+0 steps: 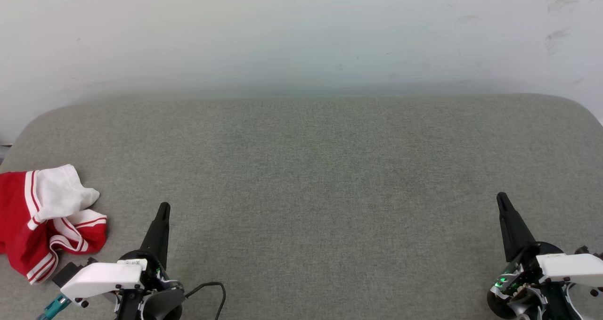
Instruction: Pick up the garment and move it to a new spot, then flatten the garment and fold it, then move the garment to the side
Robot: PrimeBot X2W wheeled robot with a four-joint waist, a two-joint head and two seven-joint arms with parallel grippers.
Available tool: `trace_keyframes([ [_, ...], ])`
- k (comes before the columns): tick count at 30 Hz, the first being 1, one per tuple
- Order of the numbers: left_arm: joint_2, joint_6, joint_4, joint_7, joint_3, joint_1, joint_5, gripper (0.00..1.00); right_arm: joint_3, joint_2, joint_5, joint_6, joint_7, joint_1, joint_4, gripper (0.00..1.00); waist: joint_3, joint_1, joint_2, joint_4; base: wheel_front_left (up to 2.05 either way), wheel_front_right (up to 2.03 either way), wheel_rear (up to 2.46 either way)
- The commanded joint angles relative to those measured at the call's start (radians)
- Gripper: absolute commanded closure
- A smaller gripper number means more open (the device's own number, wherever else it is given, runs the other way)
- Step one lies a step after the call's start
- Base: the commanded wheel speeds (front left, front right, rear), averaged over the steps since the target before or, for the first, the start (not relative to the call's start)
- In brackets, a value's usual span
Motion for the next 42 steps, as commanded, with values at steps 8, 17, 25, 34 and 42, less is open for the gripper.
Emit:
trace_keyframes([
  [8,-0.002,-0.004,-0.001,0.002,0.002,-0.005,0.000,1.00,0.001,0.003,-0.004,-0.001,-0.001,-0.012,0.001,1.00,0.000,0.0000,0.0000,0.000,0.00,0.00,0.00],
  [17,-0.002,-0.004,-0.001,0.002,0.002,-0.005,0.000,1.00,0.001,0.003,-0.004,-0.001,-0.001,-0.012,0.001,1.00,0.000,0.0000,0.0000,0.000,0.00,0.00,0.00],
  [25,-0.001,0.000,0.006,-0.013,-0.021,0.007,0.000,0.00,0.007,0.000,-0.002,0.000,-0.010,0.015,0.002,0.00,0.000,0.0000,0.0000,0.000,0.00,0.00,0.00],
  [34,-0.001,0.000,-0.035,-0.059,-0.074,0.001,0.011,0.00,0.031,-0.001,-0.013,0.000,-0.046,0.032,-0.049,0.00,0.000,0.0000,0.0000,-0.001,0.00,0.00,0.00],
  [42,0.000,0.000,-0.081,-0.097,-0.086,0.001,0.051,0.00,0.059,-0.012,-0.048,0.000,-0.085,0.042,-0.092,0.00,-0.002,0.0000,0.0000,-0.001,0.00,0.00,0.00],
])
